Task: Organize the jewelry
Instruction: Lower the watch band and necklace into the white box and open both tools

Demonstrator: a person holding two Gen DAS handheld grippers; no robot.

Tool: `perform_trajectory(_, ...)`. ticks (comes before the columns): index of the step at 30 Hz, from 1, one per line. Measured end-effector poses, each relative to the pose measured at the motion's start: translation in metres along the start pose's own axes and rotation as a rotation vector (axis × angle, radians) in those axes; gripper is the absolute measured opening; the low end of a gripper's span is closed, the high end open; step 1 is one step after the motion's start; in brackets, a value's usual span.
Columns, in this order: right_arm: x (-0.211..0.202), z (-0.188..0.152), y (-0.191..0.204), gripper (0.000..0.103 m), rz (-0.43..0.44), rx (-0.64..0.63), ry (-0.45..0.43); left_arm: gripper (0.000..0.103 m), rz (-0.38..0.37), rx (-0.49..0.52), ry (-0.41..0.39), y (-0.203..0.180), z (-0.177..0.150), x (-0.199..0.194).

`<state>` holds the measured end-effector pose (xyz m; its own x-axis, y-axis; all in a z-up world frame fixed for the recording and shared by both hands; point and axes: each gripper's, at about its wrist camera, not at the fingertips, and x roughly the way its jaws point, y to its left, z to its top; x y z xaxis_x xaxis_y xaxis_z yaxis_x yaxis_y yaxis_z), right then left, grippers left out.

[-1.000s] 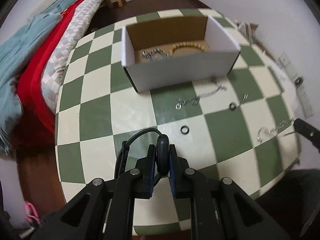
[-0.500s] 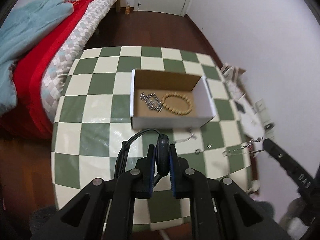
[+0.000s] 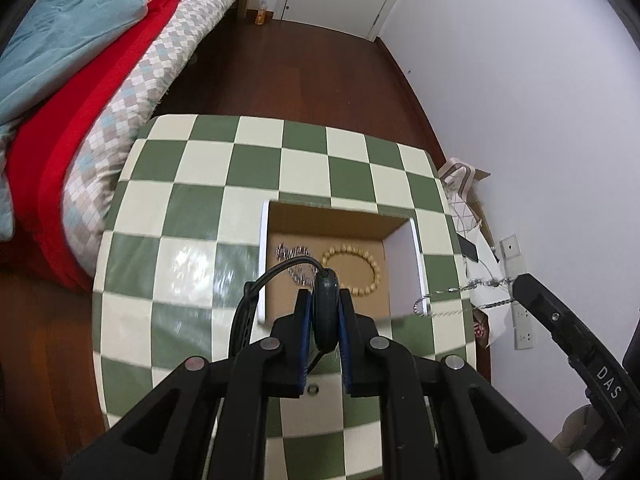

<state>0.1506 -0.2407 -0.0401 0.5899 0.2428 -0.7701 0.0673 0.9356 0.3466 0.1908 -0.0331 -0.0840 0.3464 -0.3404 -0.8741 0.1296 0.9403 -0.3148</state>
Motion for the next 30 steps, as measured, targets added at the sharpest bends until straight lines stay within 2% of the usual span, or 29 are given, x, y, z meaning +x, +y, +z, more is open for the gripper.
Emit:
perform_trajectory(6,0.052,0.028,0.001,0.003,-0.04,-0.034,0.07,0.01,-0.018,-0.01,0.061,0.007,0.033,0.035)
perform_trajectory(12,0.096,0.039,-0.007,0.003,-0.091,-0.066,0.146,0.01,-0.058,-0.047,0.139,0.014,0.046,0.067)
perform_trajectory(15,0.111,0.043,-0.011,0.003,-0.106,-0.076,0.184,0.013,-0.043,-0.064,0.159,0.015,0.048,0.077)
perform_trajectory(16,0.117,0.044,-0.013,0.004,-0.109,-0.078,0.204,0.015,-0.037,-0.065,0.163,0.014,0.05,0.079)
perform_trajectory(17,0.123,0.044,-0.015,0.004,-0.108,-0.075,0.234,0.022,-0.024,-0.062,0.172,0.013,0.051,0.081)
perform_trajectory(18,0.126,0.044,-0.016,0.004,-0.109,-0.069,0.252,0.037,-0.015,-0.058,0.173,0.013,0.052,0.081)
perform_trajectory(19,0.13,0.044,-0.018,0.006,-0.116,-0.067,0.269,0.047,0.001,-0.05,0.158,0.012,0.053,0.079)
perform_trajectory(20,0.131,0.043,-0.02,0.013,-0.124,-0.068,0.277,0.07,0.017,-0.041,0.138,0.011,0.055,0.076)
perform_trajectory(21,0.13,0.042,-0.022,0.021,-0.132,-0.067,0.277,0.081,0.032,-0.032,0.12,0.009,0.055,0.073)
perform_trajectory(22,0.129,0.041,-0.023,0.042,-0.136,-0.065,0.277,0.081,0.043,-0.024,0.105,0.009,0.056,0.07)
perform_trajectory(23,0.127,0.04,-0.024,0.059,-0.142,-0.063,0.272,0.081,0.059,-0.017,0.091,0.009,0.056,0.067)
perform_trajectory(25,0.122,0.037,-0.024,0.065,-0.162,-0.075,0.265,0.09,0.102,0.005,0.068,0.008,0.056,0.061)
perform_trajectory(26,0.12,0.034,-0.023,0.065,-0.18,-0.086,0.265,0.1,0.131,0.016,0.05,0.008,0.055,0.057)
perform_trajectory(27,0.118,0.032,-0.022,0.067,-0.196,-0.096,0.267,0.103,0.157,0.026,0.029,0.009,0.054,0.054)
perform_trajectory(28,0.117,0.029,-0.021,0.077,-0.205,-0.102,0.272,0.103,0.177,0.034,0.015,0.009,0.053,0.052)
perform_trajectory(29,0.117,0.026,-0.02,0.092,-0.219,-0.11,0.278,0.103,0.2,0.04,0.002,0.01,0.052,0.05)
perform_trajectory(30,0.116,0.021,-0.019,0.097,-0.235,-0.119,0.282,0.102,0.225,0.046,-0.013,0.012,0.049,0.048)
